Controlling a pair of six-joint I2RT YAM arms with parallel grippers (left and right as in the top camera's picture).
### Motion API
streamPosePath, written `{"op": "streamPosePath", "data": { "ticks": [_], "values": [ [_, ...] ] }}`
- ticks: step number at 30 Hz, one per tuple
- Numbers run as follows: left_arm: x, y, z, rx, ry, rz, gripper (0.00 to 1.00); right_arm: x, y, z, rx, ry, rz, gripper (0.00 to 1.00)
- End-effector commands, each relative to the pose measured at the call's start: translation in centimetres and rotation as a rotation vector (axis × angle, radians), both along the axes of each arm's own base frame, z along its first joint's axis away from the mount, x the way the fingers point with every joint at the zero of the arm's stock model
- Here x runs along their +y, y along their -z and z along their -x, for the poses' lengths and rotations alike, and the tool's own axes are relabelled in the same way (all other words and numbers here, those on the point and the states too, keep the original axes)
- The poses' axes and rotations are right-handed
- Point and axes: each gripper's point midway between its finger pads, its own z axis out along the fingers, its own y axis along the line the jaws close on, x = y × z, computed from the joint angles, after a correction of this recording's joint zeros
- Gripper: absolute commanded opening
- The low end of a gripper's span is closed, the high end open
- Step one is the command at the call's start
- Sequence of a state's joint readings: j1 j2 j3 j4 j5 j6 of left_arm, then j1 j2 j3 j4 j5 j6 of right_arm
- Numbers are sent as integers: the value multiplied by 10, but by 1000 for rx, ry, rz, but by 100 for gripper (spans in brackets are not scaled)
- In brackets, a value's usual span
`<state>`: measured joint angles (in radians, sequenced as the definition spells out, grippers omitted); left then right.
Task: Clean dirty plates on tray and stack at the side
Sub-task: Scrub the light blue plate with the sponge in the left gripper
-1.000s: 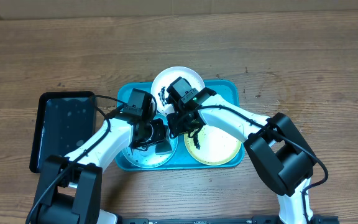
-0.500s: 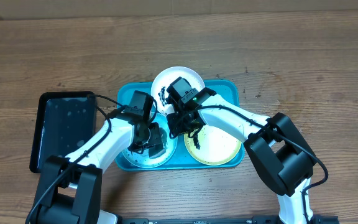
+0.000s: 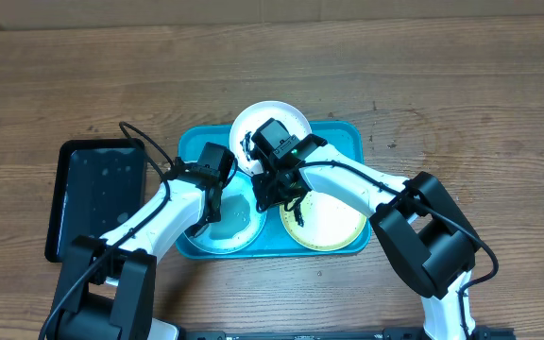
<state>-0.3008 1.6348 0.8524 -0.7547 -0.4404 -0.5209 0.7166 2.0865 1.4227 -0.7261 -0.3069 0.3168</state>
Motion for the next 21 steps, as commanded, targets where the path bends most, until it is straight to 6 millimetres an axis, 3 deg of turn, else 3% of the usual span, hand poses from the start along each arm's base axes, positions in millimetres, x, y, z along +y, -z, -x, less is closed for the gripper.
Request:
{"op": "streamPosePath", "data": {
  "ticks": [1, 7, 11, 12, 14, 16, 21],
  "values": [
    [22, -10, -9, -28, 19, -141, 4, -10, 6, -2, -14, 8, 48, 5],
    [-6, -19, -28, -12, 121, -4, 4, -10, 6, -2, -14, 8, 47, 5],
    [-58, -21, -37, 8, 210, 280, 4, -10, 6, -3, -16, 8, 45, 5],
    [-85, -22, -37, 11, 238, 428, 4, -10, 6, -3, -16, 8, 45, 5],
    [-103, -24, -36, 15, 255, 533, 4, -10, 6, -3, -16, 8, 45, 5],
    [-113, -25, -34, 23, 262, 593, 4, -10, 6, -3, -16, 8, 45, 5],
    [-109, -19, -29, 35, 220, 584, 4, -10, 6, -3, -16, 8, 45, 5]
  ]
}}
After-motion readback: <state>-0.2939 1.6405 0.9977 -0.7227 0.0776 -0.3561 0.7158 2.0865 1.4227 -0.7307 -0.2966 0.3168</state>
